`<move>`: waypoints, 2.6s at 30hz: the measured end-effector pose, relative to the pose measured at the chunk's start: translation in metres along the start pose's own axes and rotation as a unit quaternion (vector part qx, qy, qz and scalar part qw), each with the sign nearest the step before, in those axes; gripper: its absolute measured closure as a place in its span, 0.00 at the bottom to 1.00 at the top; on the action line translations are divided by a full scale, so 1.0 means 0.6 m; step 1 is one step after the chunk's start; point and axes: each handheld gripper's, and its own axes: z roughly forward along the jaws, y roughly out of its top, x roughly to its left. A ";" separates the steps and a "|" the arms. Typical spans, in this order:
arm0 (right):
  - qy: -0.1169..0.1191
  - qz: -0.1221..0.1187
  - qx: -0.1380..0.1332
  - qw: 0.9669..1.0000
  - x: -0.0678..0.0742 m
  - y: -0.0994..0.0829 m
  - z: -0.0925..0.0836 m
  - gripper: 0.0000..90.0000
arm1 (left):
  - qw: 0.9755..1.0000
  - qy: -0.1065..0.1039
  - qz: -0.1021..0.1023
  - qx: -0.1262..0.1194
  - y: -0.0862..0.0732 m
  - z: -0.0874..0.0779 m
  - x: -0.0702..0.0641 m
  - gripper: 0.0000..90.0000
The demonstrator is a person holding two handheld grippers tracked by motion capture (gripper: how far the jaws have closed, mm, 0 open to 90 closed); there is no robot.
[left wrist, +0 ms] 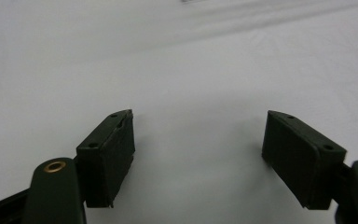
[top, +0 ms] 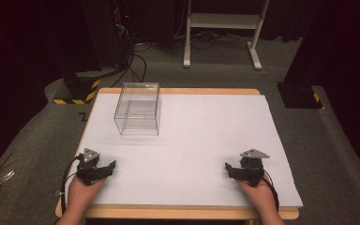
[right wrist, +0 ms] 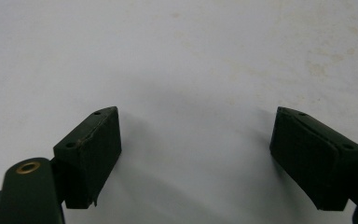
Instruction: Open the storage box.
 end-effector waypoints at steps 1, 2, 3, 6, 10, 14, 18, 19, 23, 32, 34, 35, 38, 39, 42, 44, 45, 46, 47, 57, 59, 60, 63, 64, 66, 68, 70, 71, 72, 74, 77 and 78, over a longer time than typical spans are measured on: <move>0.000 0.000 0.000 1.000 0.000 0.000 0.000 0.18 | 1.000 0.000 0.001 0.000 0.000 0.000 0.000 0.28; 0.000 0.000 0.000 1.000 0.000 0.000 0.000 0.18 | 1.000 0.000 0.000 0.000 0.000 0.000 0.000 0.28; 0.001 0.000 0.000 1.000 0.000 0.000 0.000 0.18 | 1.000 0.000 0.002 0.001 0.000 0.000 0.000 0.28; 0.001 0.001 0.000 1.000 0.000 0.000 0.000 0.18 | 1.000 0.001 0.002 0.001 0.001 0.000 0.000 0.28; 0.002 0.001 0.000 1.000 -0.001 0.000 0.000 0.18 | 1.000 0.003 0.002 0.000 0.000 0.000 -0.001 0.28; 0.002 0.001 0.000 1.000 -0.001 0.000 0.000 0.18 | 1.000 0.013 0.011 -0.001 0.001 -0.003 -0.008 0.30; 0.002 0.001 0.000 1.000 -0.001 0.000 0.000 0.18 | 1.000 0.014 0.010 0.002 0.006 -0.006 -0.014 0.32; 0.002 0.001 0.000 1.000 -0.001 0.000 0.000 0.18 | 1.000 0.012 0.007 0.000 0.008 -0.007 -0.016 0.32; 0.002 0.001 -0.001 1.000 -0.001 0.000 0.000 0.18 | 1.000 0.000 0.004 -0.011 0.015 -0.015 -0.023 0.32; 0.004 0.002 -0.001 1.000 -0.002 0.000 0.000 0.18 | 0.999 -0.022 0.011 -0.024 0.029 -0.024 -0.048 0.31; 0.003 0.002 -0.001 1.000 -0.002 0.000 0.000 0.18 | 0.999 -0.030 0.007 -0.028 0.033 -0.025 -0.053 0.32; 0.003 0.001 -0.001 1.000 -0.002 0.000 0.000 0.18 | 0.999 -0.033 0.008 -0.030 0.035 -0.025 -0.055 0.32; 0.003 0.001 -0.001 1.000 -0.002 0.000 0.000 0.18 | 0.999 -0.033 0.003 -0.036 0.040 -0.022 -0.060 0.32; 0.003 0.001 -0.001 1.000 -0.002 0.000 0.000 0.18 | 0.999 -0.035 0.002 -0.035 0.042 -0.020 -0.061 0.32; 0.003 0.002 -0.001 1.000 -0.002 0.000 0.000 0.18 | 0.999 -0.036 0.002 -0.034 0.048 -0.012 -0.066 0.32; 0.003 0.002 -0.001 1.000 -0.002 0.000 0.000 0.18 | 0.999 -0.034 0.008 -0.034 0.055 -0.006 -0.074 0.32; 0.003 0.002 -0.001 1.000 -0.002 0.000 0.000 0.18 | 0.999 -0.034 0.008 -0.034 0.055 -0.006 -0.074 0.32; 0.004 0.002 -0.001 1.000 -0.002 0.000 -0.001 0.18 | 0.999 -0.033 0.012 -0.033 0.057 -0.004 -0.077 0.32; 0.004 0.002 -0.001 1.000 -0.002 0.000 -0.001 0.18 | 0.999 -0.030 0.015 -0.031 0.059 -0.001 -0.081 0.32; 0.005 0.002 -0.002 1.000 -0.002 0.000 -0.001 0.18 | 0.999 -0.020 0.010 -0.032 0.082 0.021 -0.098 0.28; 0.006 0.003 -0.002 1.000 -0.003 0.000 -0.001 0.18 | 0.999 -0.020 0.005 -0.036 0.093 0.026 -0.100 0.28; 0.006 0.003 -0.002 1.000 -0.003 0.000 -0.001 0.18 | 0.999 -0.020 0.005 -0.036 0.093 0.026 -0.100 0.28; 0.006 0.004 -0.002 1.000 -0.003 0.000 -0.001 0.18 | 0.999 -0.018 0.001 -0.041 0.114 0.030 -0.102 0.28; 0.006 0.004 -0.002 1.000 -0.003 0.000 -0.001 0.18 | 0.999 -0.018 0.001 -0.041 0.114 0.030 -0.102 0.28; 0.006 0.004 -0.002 1.000 -0.003 0.000 -0.001 0.18 | 0.999 -0.017 0.002 -0.041 0.126 0.031 -0.101 0.28; 0.007 0.005 -0.002 1.000 -0.003 0.000 -0.001 0.18 | 0.999 -0.016 0.002 -0.044 0.141 0.034 -0.104 0.27; 0.007 0.005 -0.002 1.000 -0.003 0.000 -0.001 0.18 | 0.999 -0.013 0.003 -0.044 0.146 0.035 -0.105 0.27; 0.007 0.005 -0.002 1.000 -0.003 0.000 -0.001 0.18 | 0.999 -0.015 0.003 -0.046 0.150 0.035 -0.105 0.27; 0.008 0.005 -0.002 1.000 -0.003 0.000 -0.001 0.18 | 0.999 -0.014 0.003 -0.047 0.155 0.036 -0.105 0.27; 0.008 0.005 -0.002 1.000 -0.003 0.000 -0.001 0.18 | 0.999 -0.015 0.001 -0.048 0.163 0.038 -0.106 0.26; 0.008 0.005 -0.002 1.000 -0.003 0.000 -0.001 0.18 | 0.998 -0.019 -0.008 -0.053 0.173 0.041 -0.103 0.26; 0.008 0.005 -0.002 1.000 -0.003 0.000 -0.001 0.18 | 0.998 -0.017 -0.007 -0.052 0.176 0.043 -0.102 0.26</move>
